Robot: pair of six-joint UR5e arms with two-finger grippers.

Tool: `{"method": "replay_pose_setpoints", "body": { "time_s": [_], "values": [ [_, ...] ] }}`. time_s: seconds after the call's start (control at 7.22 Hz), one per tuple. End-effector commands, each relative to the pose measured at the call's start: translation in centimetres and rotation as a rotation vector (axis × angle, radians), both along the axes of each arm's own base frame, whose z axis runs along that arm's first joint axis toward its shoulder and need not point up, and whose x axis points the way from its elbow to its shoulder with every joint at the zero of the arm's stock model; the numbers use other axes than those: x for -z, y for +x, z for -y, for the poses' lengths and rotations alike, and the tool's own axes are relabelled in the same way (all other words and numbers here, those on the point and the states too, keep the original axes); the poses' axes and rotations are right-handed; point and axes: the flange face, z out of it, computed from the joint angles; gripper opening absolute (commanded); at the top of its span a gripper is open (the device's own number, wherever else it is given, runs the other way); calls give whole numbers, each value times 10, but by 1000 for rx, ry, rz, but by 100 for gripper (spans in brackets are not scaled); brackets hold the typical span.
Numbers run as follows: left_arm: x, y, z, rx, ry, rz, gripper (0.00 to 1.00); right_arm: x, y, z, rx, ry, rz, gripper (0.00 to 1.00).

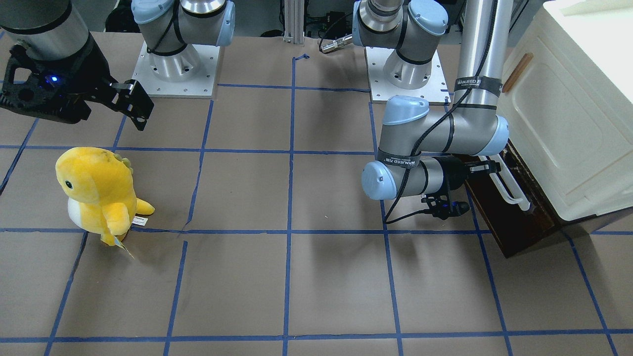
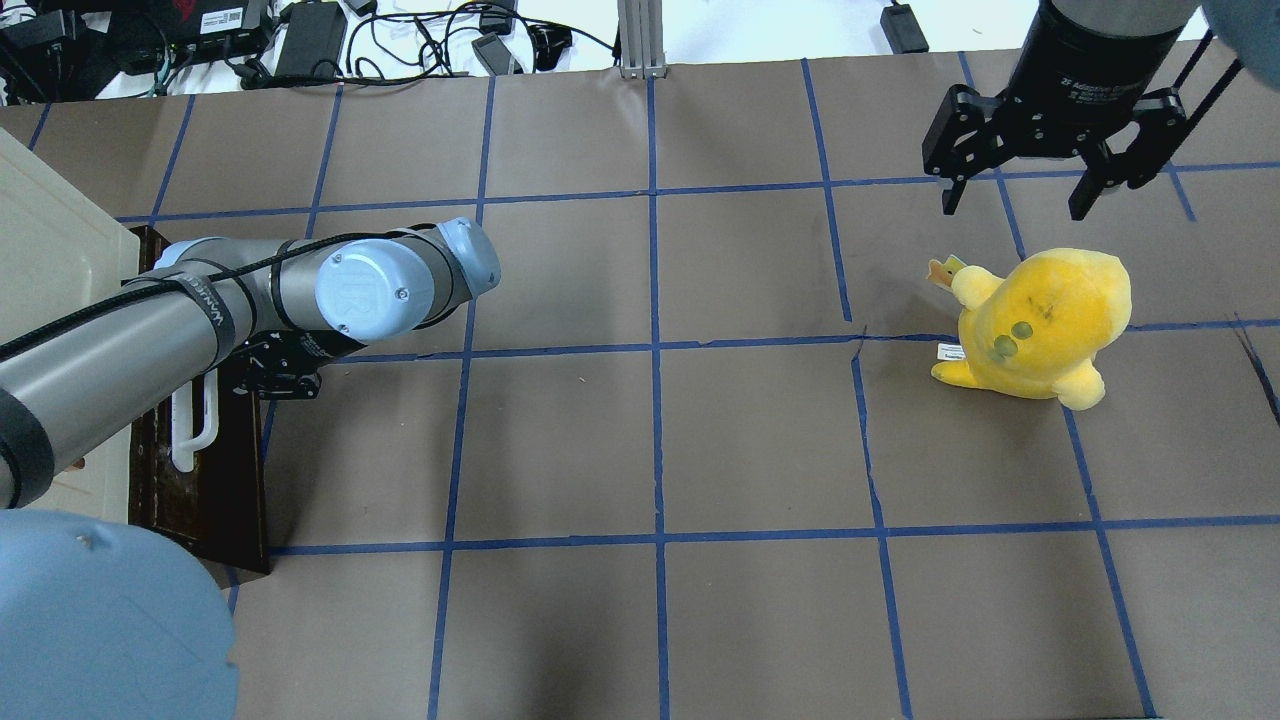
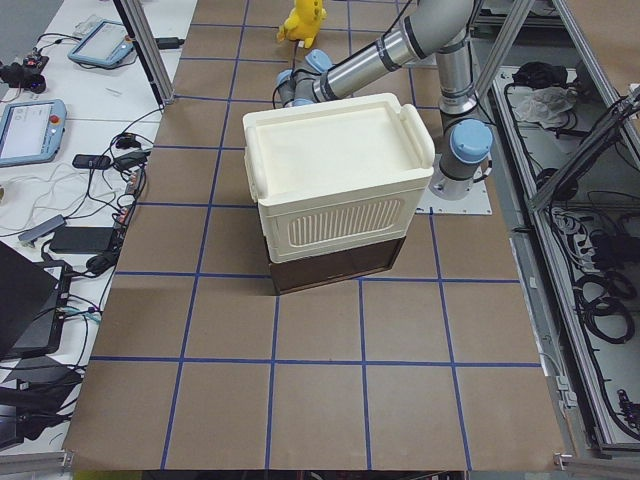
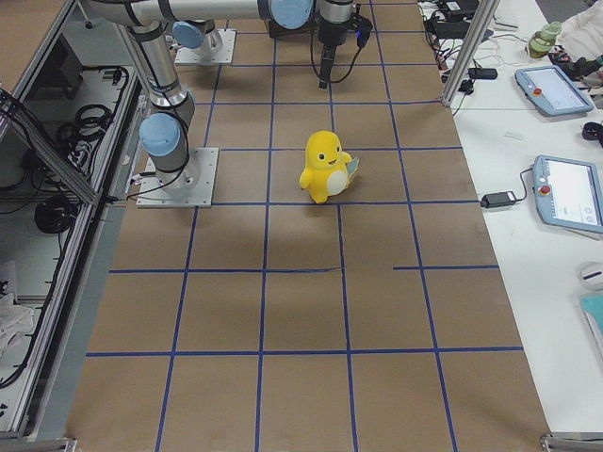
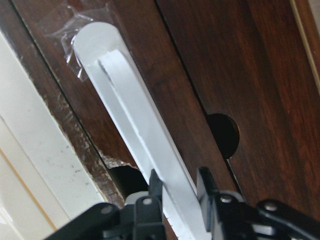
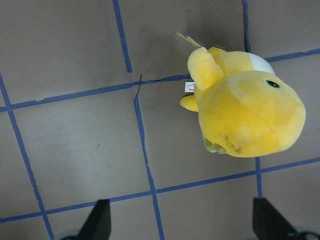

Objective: Pull drawer sideways
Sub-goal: 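Pull the handle with the left gripper away from the cabinet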

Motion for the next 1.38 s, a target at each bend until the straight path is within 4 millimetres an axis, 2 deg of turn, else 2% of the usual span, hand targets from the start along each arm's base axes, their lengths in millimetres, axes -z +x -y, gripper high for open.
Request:
{"method": "replay_pose_setpoints", "body": {
  "time_s": [0.0, 0.69, 1.25],
  "values": [
    [-1, -13, -1, 33, 1, 4, 19, 0, 0, 0, 0, 0, 0, 100],
    [-5, -37, -2, 80, -1, 0, 19, 0, 0, 0, 0, 0, 0, 100],
    [-7, -64, -6, 128, -5, -8, 19, 0, 0, 0, 0, 0, 0, 100]
  ]
}}
